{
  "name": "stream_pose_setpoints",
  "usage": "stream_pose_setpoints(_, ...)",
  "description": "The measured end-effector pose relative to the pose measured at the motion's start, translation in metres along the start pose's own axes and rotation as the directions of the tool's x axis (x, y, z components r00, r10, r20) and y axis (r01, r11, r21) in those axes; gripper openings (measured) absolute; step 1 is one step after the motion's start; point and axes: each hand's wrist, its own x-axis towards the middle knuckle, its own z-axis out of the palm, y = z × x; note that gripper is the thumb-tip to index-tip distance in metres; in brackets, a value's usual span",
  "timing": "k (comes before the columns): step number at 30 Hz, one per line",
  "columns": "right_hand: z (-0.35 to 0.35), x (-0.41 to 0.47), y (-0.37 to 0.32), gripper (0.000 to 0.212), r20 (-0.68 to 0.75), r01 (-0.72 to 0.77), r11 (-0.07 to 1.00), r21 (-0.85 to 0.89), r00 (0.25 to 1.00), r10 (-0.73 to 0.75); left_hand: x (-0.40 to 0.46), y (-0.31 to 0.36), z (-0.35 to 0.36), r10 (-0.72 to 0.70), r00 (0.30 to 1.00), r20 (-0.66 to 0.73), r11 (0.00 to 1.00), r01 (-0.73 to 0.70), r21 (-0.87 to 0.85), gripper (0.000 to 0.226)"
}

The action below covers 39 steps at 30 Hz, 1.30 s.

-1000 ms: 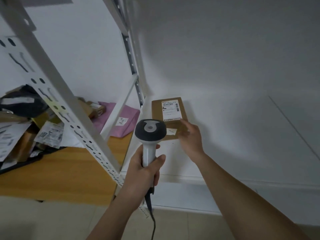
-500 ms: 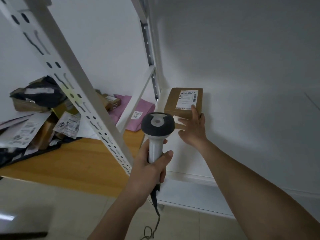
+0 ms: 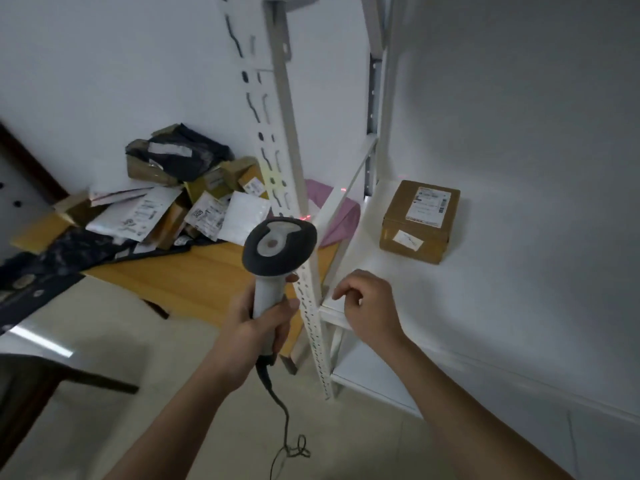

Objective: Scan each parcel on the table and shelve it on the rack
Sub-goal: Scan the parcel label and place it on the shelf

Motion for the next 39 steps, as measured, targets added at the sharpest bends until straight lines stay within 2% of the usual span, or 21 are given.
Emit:
stream_pose_setpoints(2, 0.022, 0.005, -0.025, 0.035, 0.132, 0.047, 0.998, 0.045, 0.99, -0.052, -0.007, 0.011, -0.029, 0.017, 0.996, -0.09, 1.0, -0.016, 0.011, 0.035)
stream_pose_setpoints(5, 0.058, 0.022, -0.063, 0.034, 0.239, 0.069, 0.993, 0.099, 0.967, -0.091, -0.012, 0.024, -0.073, -0.001, 0.978, -0.21, 1.0, -0.002, -0.016, 0.037)
stream_pose_setpoints(9, 0.109, 0.053, -0.097, 0.037, 0.324, -0.057, 0.984, 0.168, 0.946, -0.001, -0.008, 0.032, -0.133, -0.041, 0.96, -0.278, 0.997, 0.02, -0.078, 0.043)
stream_pose_setpoints(14, 0.177, 0.11, -0.094, 0.037, 0.333, -0.223, 0.964, 0.141, 0.928, 0.166, 0.02, 0.021, -0.2, -0.109, 0.931, -0.347, 0.982, 0.048, -0.181, 0.049)
stream_pose_setpoints(17, 0.221, 0.153, -0.076, 0.037, 0.33, -0.324, 0.937, 0.131, 0.906, 0.267, 0.058, 0.002, -0.243, -0.159, 0.921, -0.355, 0.97, 0.079, -0.229, 0.044)
stream_pose_setpoints(21, 0.283, 0.212, -0.033, 0.03, 0.19, -0.47, 0.871, 0.143, 0.877, 0.442, 0.134, -0.031, -0.304, -0.19, 0.938, -0.288, 0.97, 0.135, -0.2, 0.03)
stream_pose_setpoints(23, 0.318, 0.24, -0.005, 0.031, 0.135, -0.591, 0.792, 0.154, 0.806, 0.576, 0.171, -0.047, -0.333, -0.2, 0.95, -0.239, 0.97, 0.157, -0.185, 0.032)
stream_pose_setpoints(25, 0.352, 0.27, 0.026, 0.045, 0.138, -0.716, 0.667, 0.208, 0.696, 0.704, 0.204, -0.064, -0.359, -0.197, 0.962, -0.189, 0.973, 0.168, -0.16, 0.029)
stream_pose_setpoints(27, 0.381, 0.296, 0.053, 0.058, 0.147, -0.78, 0.483, 0.397, 0.574, 0.806, 0.233, -0.084, -0.381, -0.198, 0.972, -0.131, 0.976, 0.182, -0.123, 0.024)
stream_pose_setpoints(29, 0.401, 0.315, 0.069, 0.073, 0.16, -0.725, 0.282, 0.628, 0.476, 0.865, 0.256, -0.103, -0.397, -0.215, 0.973, -0.086, 0.974, 0.206, -0.095, 0.025)
stream_pose_setpoints(30, 0.408, 0.32, 0.075, 0.082, 0.172, -0.672, 0.205, 0.712, 0.449, 0.877, 0.266, -0.11, -0.403, -0.226, 0.972, -0.07, 0.972, 0.22, -0.081, 0.027)
stream_pose_setpoints(32, 0.415, 0.327, 0.085, 0.091, 0.173, -0.611, 0.144, 0.779, 0.429, 0.886, 0.281, -0.124, -0.411, -0.256, 0.965, -0.051, 0.965, 0.253, -0.063, 0.028)
stream_pose_setpoints(34, 0.416, 0.329, 0.084, 0.079, 0.112, -0.639, 0.21, 0.739, 0.425, 0.898, 0.291, -0.132, -0.416, -0.294, 0.955, -0.042, 0.954, 0.291, -0.073, 0.026)
stream_pose_setpoints(37, 0.406, 0.321, 0.072, 0.026, -0.026, -0.712, 0.353, 0.607, 0.426, 0.904, 0.3, -0.133, -0.415, -0.341, 0.94, -0.027, 0.935, 0.336, -0.116, 0.024)
stream_pose_setpoints(39, 0.395, 0.313, 0.062, 0.01, -0.176, -0.726, 0.48, 0.493, 0.457, 0.872, 0.303, -0.128, -0.411, -0.353, 0.935, -0.024, 0.928, 0.346, -0.14, 0.019)
